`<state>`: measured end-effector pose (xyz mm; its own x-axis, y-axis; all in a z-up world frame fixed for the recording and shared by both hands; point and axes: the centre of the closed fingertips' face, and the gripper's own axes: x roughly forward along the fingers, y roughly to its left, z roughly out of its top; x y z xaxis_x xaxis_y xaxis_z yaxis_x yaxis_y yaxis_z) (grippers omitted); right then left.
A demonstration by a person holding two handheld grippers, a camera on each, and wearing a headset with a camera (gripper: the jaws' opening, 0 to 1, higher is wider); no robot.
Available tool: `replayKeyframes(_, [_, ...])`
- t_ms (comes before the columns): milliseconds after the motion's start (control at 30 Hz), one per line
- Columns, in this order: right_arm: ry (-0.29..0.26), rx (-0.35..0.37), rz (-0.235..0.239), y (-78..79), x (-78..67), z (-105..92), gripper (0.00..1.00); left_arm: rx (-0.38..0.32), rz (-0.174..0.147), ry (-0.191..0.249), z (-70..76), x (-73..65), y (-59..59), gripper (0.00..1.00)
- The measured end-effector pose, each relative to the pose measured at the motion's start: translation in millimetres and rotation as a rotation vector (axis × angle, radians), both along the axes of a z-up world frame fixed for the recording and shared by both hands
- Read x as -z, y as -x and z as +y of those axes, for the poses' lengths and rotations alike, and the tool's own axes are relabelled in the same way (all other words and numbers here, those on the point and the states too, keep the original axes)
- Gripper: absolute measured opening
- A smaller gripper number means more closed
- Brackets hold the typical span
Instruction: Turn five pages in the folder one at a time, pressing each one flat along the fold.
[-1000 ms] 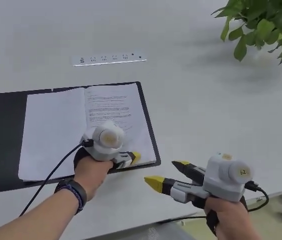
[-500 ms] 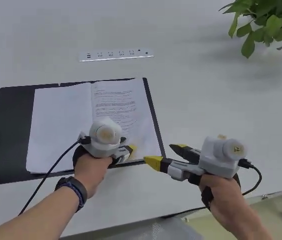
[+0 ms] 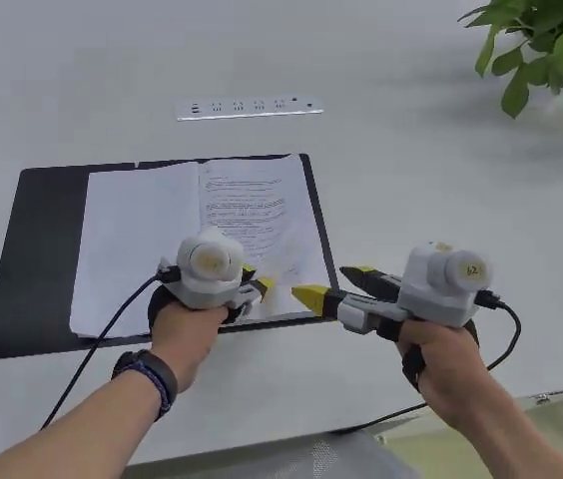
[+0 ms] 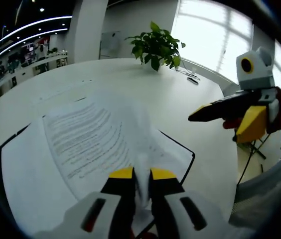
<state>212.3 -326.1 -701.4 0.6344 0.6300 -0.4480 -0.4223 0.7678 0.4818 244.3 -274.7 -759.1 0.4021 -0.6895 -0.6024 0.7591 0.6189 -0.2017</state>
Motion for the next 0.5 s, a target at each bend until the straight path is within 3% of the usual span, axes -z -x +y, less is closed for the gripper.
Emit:
replayKeyframes(333, [-0.064,-0.019,-0.014,-49.9,-3.0,21.5,0.57,0.008,-0.007,-0.002,4.9,-2.4,1.9,0.09])
replayKeyframes(500, [-0.089,-0.06,-0.016,-62.9,-1.8,40.1,0.48,0.018,-0.008,0.001,3.4,-3.7,3.8,0.1])
